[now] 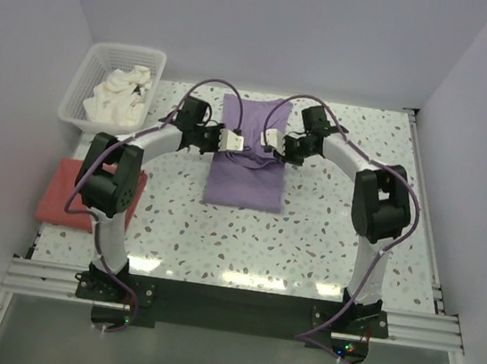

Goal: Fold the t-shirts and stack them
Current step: Fold the tshirt

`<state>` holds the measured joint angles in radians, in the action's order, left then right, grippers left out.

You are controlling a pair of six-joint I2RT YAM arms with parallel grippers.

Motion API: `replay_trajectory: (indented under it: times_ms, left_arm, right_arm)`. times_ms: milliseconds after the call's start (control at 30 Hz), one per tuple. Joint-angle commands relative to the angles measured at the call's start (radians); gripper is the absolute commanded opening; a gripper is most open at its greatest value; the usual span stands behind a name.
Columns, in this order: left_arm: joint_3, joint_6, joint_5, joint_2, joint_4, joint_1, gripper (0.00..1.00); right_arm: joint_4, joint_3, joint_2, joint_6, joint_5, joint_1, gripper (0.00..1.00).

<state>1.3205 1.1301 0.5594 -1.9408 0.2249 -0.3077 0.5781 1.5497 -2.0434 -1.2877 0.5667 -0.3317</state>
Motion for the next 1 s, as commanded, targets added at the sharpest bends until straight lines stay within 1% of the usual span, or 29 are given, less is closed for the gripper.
replay_trajectory:
  times_ms: [0, 33, 67, 100, 133, 167, 200, 233, 267, 300, 333, 400, 433, 467, 500, 533, 567, 600, 633, 700, 733, 767, 833, 867, 967]
  left_arm:
    - [0.042, 0.017, 0.008, -0.023, -0.044, 0.013, 0.01]
    - [0.042, 0.005, -0.001, -0.027, -0.070, 0.013, 0.08]
    - [0.046, -0.018, -0.018, -0.030, -0.075, 0.015, 0.22]
    - [0.057, -0.030, -0.026, -0.038, -0.075, 0.018, 0.27]
    - [0.065, -0.047, -0.036, -0.040, -0.091, 0.021, 0.30]
    - [0.081, -0.102, -0.053, -0.044, -0.105, 0.034, 0.34]
    - [0.097, -0.130, -0.062, -0.046, -0.114, 0.045, 0.36]
    - [0.114, -0.189, -0.065, -0.050, -0.108, 0.068, 0.38]
    - [0.155, -0.231, -0.072, -0.052, -0.105, 0.079, 0.39]
    - [0.173, -0.274, -0.073, -0.055, -0.095, 0.091, 0.40]
    - [0.193, -0.355, -0.076, -0.058, -0.084, 0.114, 0.41]
    - [0.230, -0.413, -0.072, -0.050, -0.032, 0.131, 0.42]
    - [0.229, -0.461, -0.067, -0.040, -0.019, 0.146, 0.42]
    - [0.206, -0.478, -0.046, -0.008, -0.006, 0.151, 0.42]
    - [0.185, -0.481, -0.018, 0.014, 0.034, 0.156, 0.42]
    - [0.159, -0.452, 0.008, 0.038, 0.057, 0.156, 0.42]
    - [0.087, -0.435, 0.055, 0.095, 0.074, 0.151, 0.43]
    - [0.044, -0.423, 0.075, 0.126, 0.082, 0.148, 0.43]
    - [-0.034, -0.383, 0.097, 0.155, 0.093, 0.133, 0.43]
    - [-0.107, -0.327, 0.108, 0.230, 0.129, 0.110, 0.45]
    - [-0.144, -0.287, 0.114, 0.252, 0.136, 0.087, 0.46]
    - [-0.214, -0.268, 0.122, 0.293, 0.137, 0.075, 0.47]
    - [-0.277, -0.218, 0.122, 0.328, 0.134, 0.032, 0.50]
    - [-0.327, -0.211, 0.111, 0.351, 0.126, 0.016, 0.51]
    - [-0.395, -0.194, 0.093, 0.364, 0.097, -0.033, 0.53]
  right_arm:
    - [-0.024, 0.076, -0.031, -0.016, 0.025, 0.006, 0.00]
    - [-0.024, 0.082, -0.038, -0.016, 0.009, 0.006, 0.00]
    - [-0.030, 0.090, -0.044, -0.010, -0.001, 0.005, 0.09]
    - [-0.037, 0.095, -0.046, 0.008, -0.007, 0.005, 0.14]
    - [-0.037, 0.099, -0.044, 0.013, -0.016, 0.006, 0.18]
    - [-0.049, 0.099, -0.034, 0.043, -0.031, 0.006, 0.20]
    - [-0.082, 0.099, -0.028, 0.066, -0.045, 0.005, 0.21]
    - [-0.095, 0.099, -0.021, 0.088, -0.057, 0.006, 0.24]
    - [-0.106, 0.102, -0.009, 0.131, -0.086, 0.008, 0.25]
    - [-0.133, 0.102, -0.003, 0.160, -0.103, 0.010, 0.30]
    - [-0.141, 0.105, 0.003, 0.184, -0.116, 0.013, 0.34]
    - [-0.144, 0.116, 0.023, 0.266, -0.159, 0.017, 0.34]
    - [-0.127, 0.121, 0.032, 0.293, -0.166, 0.019, 0.34]
    - [-0.103, 0.131, 0.041, 0.351, -0.168, 0.017, 0.34]
    - [-0.045, 0.133, 0.069, 0.378, -0.148, 0.019, 0.33]
    - [0.003, 0.133, 0.084, 0.392, -0.130, 0.019, 0.32]
    - [0.043, 0.121, 0.104, 0.407, -0.113, 0.019, 0.32]
    - [0.102, 0.106, 0.141, 0.413, -0.059, 0.016, 0.32]
    - [0.130, 0.069, 0.164, 0.413, -0.042, 0.007, 0.32]
    - [0.199, 0.020, 0.199, 0.398, -0.015, -0.013, 0.33]
    - [0.210, -0.040, 0.237, 0.392, -0.005, -0.042, 0.33]
    - [0.216, -0.074, 0.252, 0.377, -0.004, -0.058, 0.33]
    - [0.215, -0.165, 0.278, 0.361, -0.019, -0.119, 0.33]
    - [0.198, -0.192, 0.291, 0.373, -0.021, -0.134, 0.33]
    - [0.138, -0.263, 0.284, 0.395, -0.042, -0.174, 0.33]
